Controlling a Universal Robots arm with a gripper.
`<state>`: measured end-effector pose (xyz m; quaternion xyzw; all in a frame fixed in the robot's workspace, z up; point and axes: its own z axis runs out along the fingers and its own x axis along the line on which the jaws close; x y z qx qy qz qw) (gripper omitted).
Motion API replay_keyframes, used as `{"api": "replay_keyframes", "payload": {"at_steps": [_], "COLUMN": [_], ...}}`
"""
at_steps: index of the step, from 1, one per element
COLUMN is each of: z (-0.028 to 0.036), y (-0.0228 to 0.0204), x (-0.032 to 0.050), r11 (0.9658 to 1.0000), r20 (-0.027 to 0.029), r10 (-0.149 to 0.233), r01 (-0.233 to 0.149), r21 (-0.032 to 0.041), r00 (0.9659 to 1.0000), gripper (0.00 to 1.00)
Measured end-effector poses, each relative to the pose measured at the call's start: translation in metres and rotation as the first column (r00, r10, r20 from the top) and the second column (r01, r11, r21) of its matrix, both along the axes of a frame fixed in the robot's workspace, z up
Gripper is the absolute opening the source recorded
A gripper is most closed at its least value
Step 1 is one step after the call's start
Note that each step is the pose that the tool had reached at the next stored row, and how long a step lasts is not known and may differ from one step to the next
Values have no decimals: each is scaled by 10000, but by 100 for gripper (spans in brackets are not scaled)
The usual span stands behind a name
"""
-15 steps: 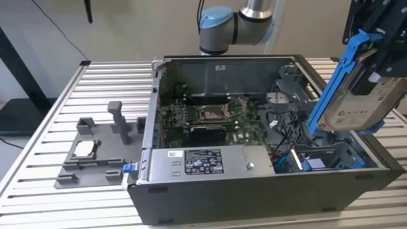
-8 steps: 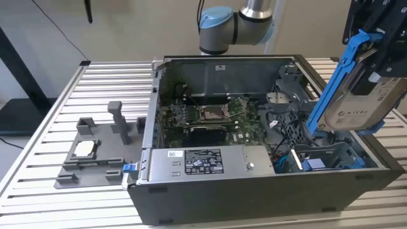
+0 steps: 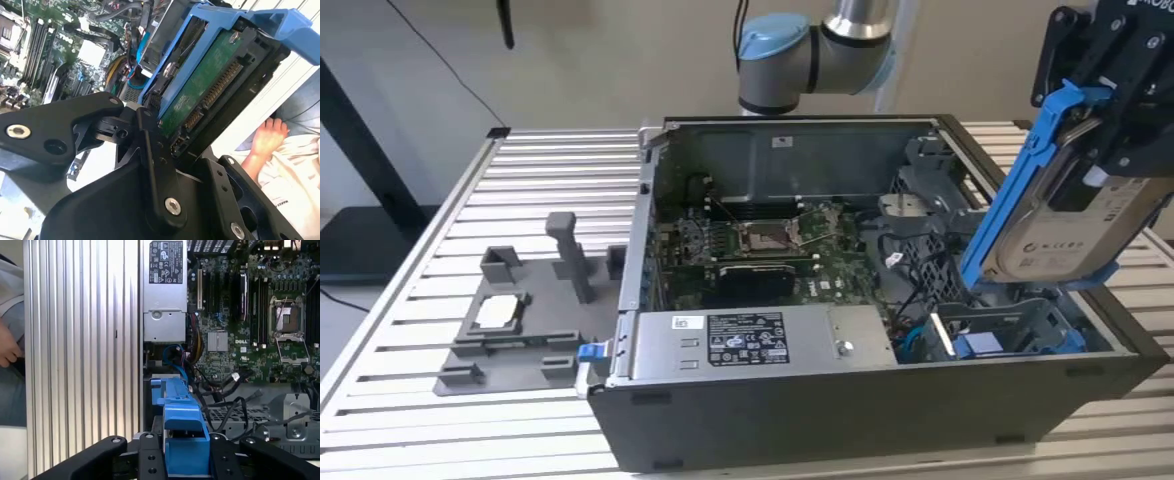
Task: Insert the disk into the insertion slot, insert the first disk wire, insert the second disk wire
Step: 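Insert the disk into the insertion slot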
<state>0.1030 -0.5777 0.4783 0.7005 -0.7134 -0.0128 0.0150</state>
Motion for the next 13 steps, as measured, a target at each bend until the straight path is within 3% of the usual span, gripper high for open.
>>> {"api": "replay_keyframes", "payload": {"at_steps": [6, 13], "z": [-108, -233], "y": [0, 2], "x": [8, 41], "r11": [10000, 9999], "r20": [0, 0], "r10": [0, -3], "r01": [0, 3], "r21": [21, 125], "r00": [10000, 10000], "gripper": [33, 33]}}
